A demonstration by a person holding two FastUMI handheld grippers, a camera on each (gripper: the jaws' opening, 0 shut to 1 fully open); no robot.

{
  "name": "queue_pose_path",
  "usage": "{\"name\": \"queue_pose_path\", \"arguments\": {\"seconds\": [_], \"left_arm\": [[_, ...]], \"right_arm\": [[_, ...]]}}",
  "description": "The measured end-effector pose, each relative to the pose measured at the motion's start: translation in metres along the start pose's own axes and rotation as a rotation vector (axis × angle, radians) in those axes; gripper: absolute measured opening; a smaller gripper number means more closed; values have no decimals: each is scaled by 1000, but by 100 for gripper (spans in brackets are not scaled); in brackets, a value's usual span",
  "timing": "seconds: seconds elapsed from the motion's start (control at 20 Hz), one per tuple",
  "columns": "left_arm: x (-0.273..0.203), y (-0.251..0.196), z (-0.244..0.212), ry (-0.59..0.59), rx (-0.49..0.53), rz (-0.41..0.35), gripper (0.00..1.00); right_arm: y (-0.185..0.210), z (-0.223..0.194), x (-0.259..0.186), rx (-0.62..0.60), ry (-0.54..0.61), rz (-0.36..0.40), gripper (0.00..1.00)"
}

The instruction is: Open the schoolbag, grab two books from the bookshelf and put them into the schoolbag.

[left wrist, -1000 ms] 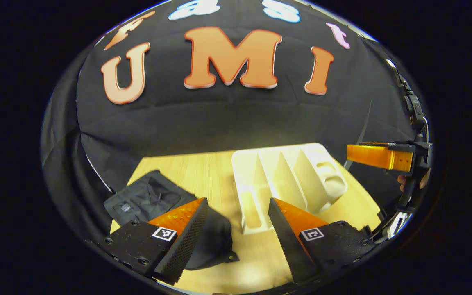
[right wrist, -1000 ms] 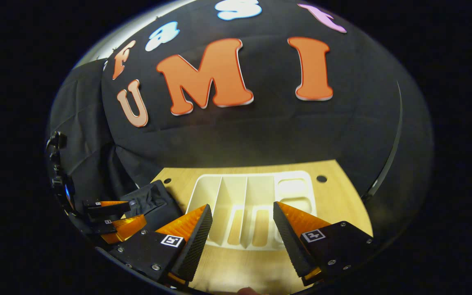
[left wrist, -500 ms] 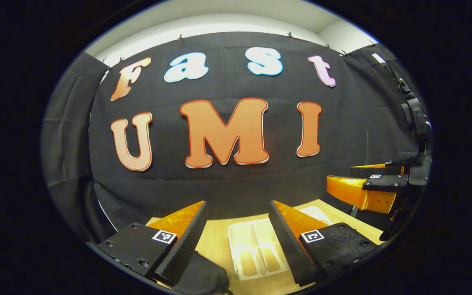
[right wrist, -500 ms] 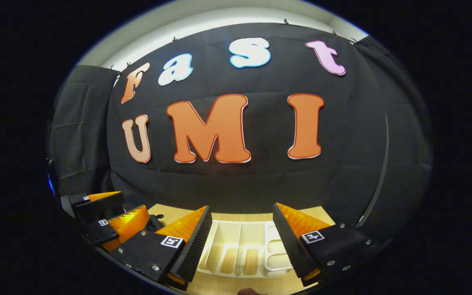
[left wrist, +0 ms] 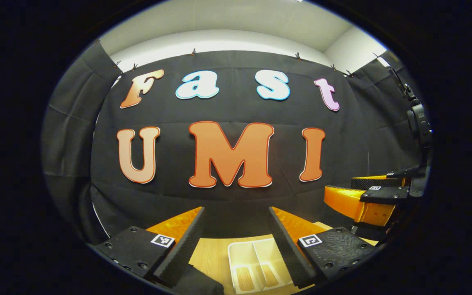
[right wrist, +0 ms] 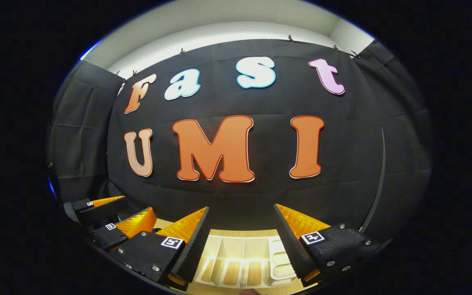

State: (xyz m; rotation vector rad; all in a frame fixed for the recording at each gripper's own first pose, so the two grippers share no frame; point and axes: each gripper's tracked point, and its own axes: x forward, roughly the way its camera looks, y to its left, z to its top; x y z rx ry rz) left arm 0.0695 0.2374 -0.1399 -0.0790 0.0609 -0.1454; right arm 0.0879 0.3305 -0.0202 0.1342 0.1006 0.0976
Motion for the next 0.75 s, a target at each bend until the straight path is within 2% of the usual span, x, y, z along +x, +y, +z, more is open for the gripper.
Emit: {"name": "queue_pose_path", "arguments": {"seconds": [0.25, 0.4, 0.75], "left_arm": [[-1, 5, -6, 1, 4, -1, 94], [-6, 18, -5, -4, 10, 32, 94], [-11, 17, -9, 9, -17, 17, 95]], "right_arm": [[8, -7, -1, -18, 6, 1, 89], [10, -8, -5, -29, -6, 6, 89], [22, -25, -4, -29, 42, 26, 89]]}}
